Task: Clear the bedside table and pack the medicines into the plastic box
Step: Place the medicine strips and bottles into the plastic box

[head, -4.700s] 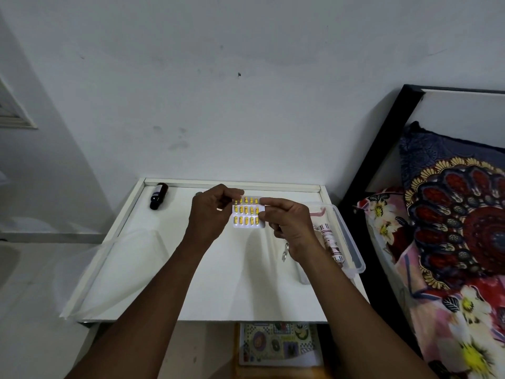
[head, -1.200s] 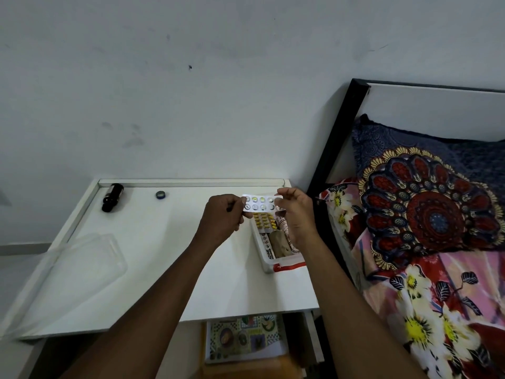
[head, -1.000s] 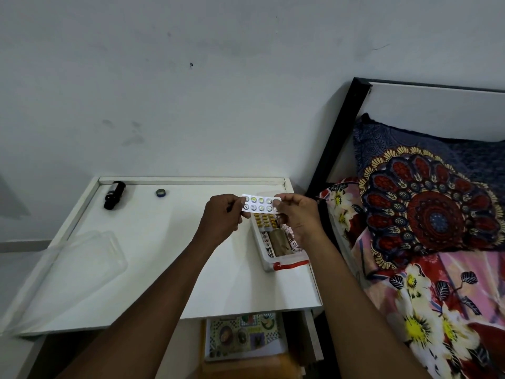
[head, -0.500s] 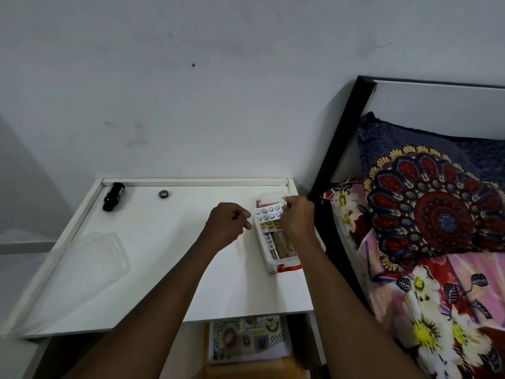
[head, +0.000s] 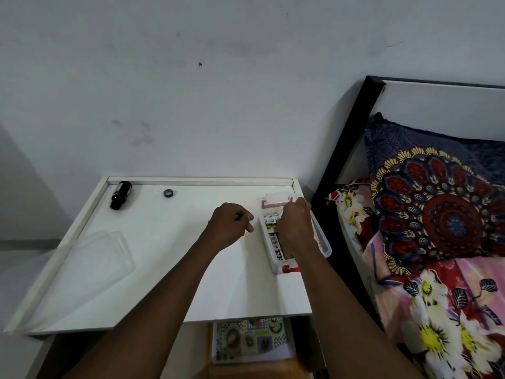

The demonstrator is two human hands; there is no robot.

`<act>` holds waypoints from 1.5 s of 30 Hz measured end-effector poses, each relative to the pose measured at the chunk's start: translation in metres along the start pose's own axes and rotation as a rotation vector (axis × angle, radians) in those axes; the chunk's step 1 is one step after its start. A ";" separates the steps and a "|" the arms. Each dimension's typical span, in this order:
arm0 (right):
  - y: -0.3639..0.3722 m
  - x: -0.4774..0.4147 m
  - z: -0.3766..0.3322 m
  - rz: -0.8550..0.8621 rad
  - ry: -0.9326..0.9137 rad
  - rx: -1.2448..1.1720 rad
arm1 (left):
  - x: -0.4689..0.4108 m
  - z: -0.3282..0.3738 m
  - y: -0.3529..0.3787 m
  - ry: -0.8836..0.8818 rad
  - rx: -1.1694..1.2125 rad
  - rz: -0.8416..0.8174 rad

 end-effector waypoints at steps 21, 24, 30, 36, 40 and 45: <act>0.020 0.007 -0.125 0.014 -0.344 -0.251 | -0.001 -0.052 -0.093 -0.072 -0.041 0.219; 0.061 0.020 -0.164 -0.074 -0.401 -0.299 | 0.002 -0.081 -0.137 -0.127 -0.073 0.316; 0.161 0.018 -0.231 -0.361 -0.542 -0.168 | 0.018 -0.158 -0.217 -0.293 -0.131 0.529; 0.183 -0.028 -0.277 -0.270 -0.506 -0.124 | 0.012 -0.179 -0.233 -0.293 -0.151 0.521; 0.183 -0.032 -0.274 -0.207 -0.423 -0.246 | 0.011 -0.173 -0.238 -0.239 -0.112 0.506; 0.168 0.003 -0.254 -0.259 -0.087 -0.970 | 0.013 -0.163 -0.231 -0.203 0.124 0.491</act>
Point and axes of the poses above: each hand's wrist, its own x-axis away from the middle knuckle, its own y-axis out of the palm, z = x × y, the point moved 8 cm from there along -x, towards the middle knuckle, and after that the axes turned 4 degrees about -y, right-handed, at the moved point
